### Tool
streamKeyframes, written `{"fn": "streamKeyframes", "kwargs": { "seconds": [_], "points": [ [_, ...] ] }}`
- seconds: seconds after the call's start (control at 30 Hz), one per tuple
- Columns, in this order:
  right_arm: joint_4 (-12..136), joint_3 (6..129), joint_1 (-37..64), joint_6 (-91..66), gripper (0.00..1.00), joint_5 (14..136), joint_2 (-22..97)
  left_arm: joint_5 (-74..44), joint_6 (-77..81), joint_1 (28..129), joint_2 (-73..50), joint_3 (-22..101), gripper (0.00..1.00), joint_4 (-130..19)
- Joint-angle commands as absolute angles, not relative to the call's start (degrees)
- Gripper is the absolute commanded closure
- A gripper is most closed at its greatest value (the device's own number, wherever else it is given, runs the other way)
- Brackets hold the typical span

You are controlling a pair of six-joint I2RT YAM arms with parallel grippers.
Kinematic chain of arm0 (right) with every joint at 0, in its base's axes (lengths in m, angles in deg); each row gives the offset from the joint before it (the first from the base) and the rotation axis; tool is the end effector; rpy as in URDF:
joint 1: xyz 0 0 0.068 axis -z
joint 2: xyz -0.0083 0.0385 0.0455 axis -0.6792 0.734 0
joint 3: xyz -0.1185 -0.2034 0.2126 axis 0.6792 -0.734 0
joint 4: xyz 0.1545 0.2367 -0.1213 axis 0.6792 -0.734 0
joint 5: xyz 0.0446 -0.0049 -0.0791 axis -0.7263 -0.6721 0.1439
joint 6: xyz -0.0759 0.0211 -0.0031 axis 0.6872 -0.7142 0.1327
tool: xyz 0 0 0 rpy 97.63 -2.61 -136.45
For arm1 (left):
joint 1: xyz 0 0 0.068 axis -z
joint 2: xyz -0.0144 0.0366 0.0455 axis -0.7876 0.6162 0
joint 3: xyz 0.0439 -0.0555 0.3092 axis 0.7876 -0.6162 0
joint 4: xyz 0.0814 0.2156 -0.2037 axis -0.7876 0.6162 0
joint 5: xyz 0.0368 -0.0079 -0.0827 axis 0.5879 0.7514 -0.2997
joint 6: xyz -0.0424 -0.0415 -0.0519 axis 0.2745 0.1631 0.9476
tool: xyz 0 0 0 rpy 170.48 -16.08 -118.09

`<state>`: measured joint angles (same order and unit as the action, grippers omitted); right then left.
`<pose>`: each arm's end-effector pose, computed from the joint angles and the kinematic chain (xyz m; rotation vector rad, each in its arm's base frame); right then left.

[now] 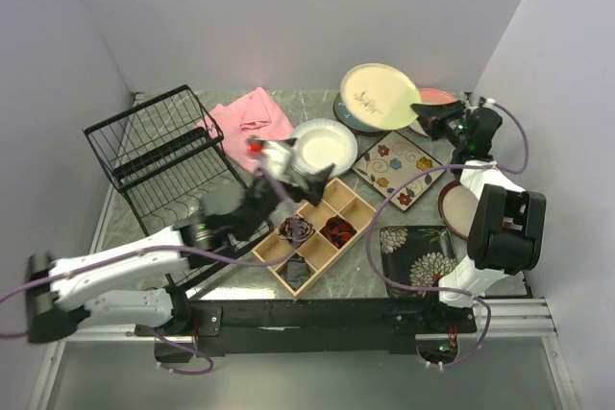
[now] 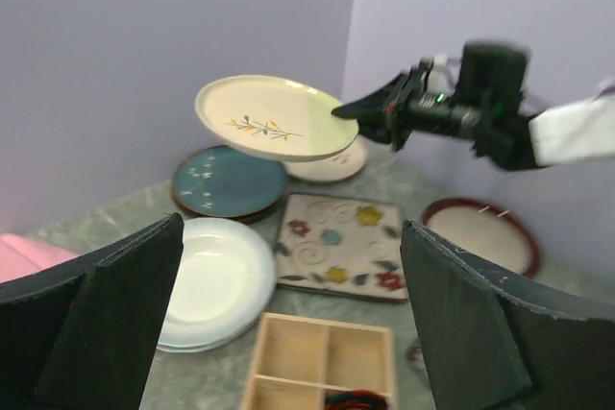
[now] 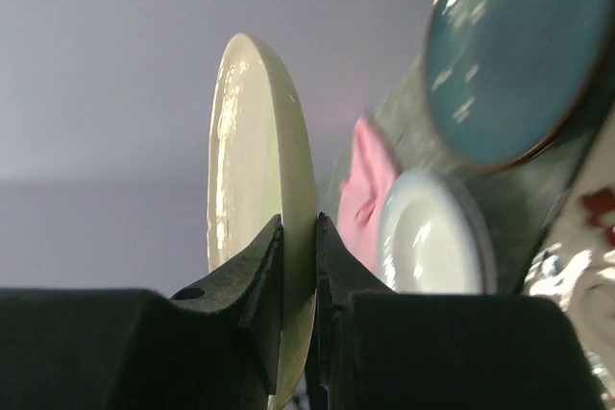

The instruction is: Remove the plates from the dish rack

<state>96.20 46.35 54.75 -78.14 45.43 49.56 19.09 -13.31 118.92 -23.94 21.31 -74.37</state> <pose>0.4294 -0.0495 0.2745 0.7794 1.6493 1.3038 0.1486 -0.2743 0.4305 0.4702 1.3261 -0.6165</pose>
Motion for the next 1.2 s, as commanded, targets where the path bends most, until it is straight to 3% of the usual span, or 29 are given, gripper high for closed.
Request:
{"fn": "streamKeyframes", "kwargs": {
  "seconds": [0.0,0.27,0.47,0.93,1.03,1.17],
  "points": [
    [97.23,52.33,59.38,-78.4,1.0,56.18,51.19,13.83,3.2,118.23,-30.67,16.03,0.01,-69.62],
    [93.71,57.79,62.99,-77.26,1.0,69.54,60.16,22.0,6.29,118.93,-36.46,5.14,0.0,-73.12],
    [94.42,58.4,63.17,-77.87,1.0,76.66,63.76,21.57,5.4,119.46,-39.1,1.71,0.01,-74.8],
    [93.36,65.6,62.56,-76.3,1.0,87.57,72.2,21.65,4.53,121.57,-41.75,1.09,0.01,-74.36],
    [91.33,68.86,62.03,-75.5,0.9,87.22,74.49,21.75,4.44,121.83,-42.45,1.08,0.01,-74.36],
    [88.53,71.32,61.24,-74.71,0.67,86.69,76.34,22.36,4.09,122.01,-43.15,0.91,0.01,-74.36]
  ]
}}
